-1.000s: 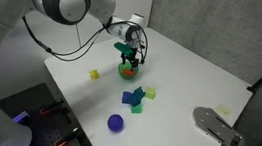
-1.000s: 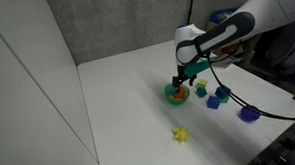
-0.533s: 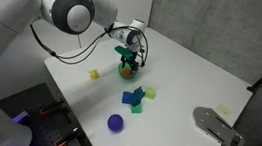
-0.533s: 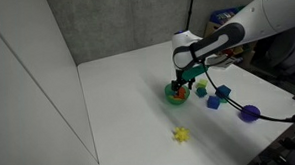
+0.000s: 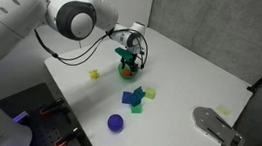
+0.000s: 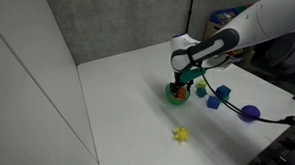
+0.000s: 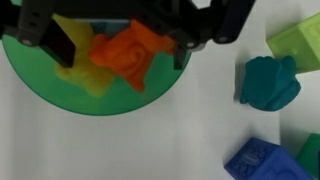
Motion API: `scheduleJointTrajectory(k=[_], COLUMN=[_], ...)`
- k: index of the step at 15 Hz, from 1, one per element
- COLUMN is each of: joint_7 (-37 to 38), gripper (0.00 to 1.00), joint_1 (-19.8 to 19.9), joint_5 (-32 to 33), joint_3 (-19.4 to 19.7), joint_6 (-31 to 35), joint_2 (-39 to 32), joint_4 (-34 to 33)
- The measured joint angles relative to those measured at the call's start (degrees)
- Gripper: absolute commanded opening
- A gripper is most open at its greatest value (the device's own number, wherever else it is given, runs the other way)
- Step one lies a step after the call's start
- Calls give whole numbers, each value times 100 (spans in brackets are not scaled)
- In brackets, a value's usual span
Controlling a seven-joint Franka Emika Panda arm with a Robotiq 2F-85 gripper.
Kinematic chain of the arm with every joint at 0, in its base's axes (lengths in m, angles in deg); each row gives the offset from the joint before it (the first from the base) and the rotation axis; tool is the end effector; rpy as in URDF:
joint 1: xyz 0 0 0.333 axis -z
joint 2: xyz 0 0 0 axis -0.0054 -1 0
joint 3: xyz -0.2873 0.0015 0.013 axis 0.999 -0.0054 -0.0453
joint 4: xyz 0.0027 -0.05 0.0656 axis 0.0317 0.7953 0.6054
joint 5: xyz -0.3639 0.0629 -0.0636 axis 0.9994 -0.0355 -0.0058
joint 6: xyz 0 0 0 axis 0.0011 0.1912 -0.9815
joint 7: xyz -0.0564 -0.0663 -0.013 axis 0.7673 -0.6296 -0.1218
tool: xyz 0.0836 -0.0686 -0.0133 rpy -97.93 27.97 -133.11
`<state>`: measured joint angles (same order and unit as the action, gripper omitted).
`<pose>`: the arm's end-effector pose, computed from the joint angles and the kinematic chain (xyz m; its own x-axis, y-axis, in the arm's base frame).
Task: Place the orange toy on the stack of blocks
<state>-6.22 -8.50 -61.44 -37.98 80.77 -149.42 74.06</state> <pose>0.6657 0.1000 0.0772 0.9680 -0.0683 -0.2413 -0.0510 -0.9957 0.0772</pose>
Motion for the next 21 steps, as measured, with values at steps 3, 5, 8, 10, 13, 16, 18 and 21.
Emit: scheduleJointTrajectory(k=[3,5,8,10,13,16,18,21], joint_7=[0,0,0,3,44,105,114,134], gripper=[100,100,100,100,100,74,61,36], joint_1=[-10,-25,-91,-167,-285,-361,-386,-397], joint_5=[-49,-49,-47,-32,6,24,25,25], joint_3=[-8,-3,62,137,240,308,339,362], joint_6=[0,0,16,73,182,209,209,209], joint_2=[-91,-128,-185,-231,-291,-330,-348,-376], joint_4=[-103,-163,-253,-320,-393,-446,-485,-534])
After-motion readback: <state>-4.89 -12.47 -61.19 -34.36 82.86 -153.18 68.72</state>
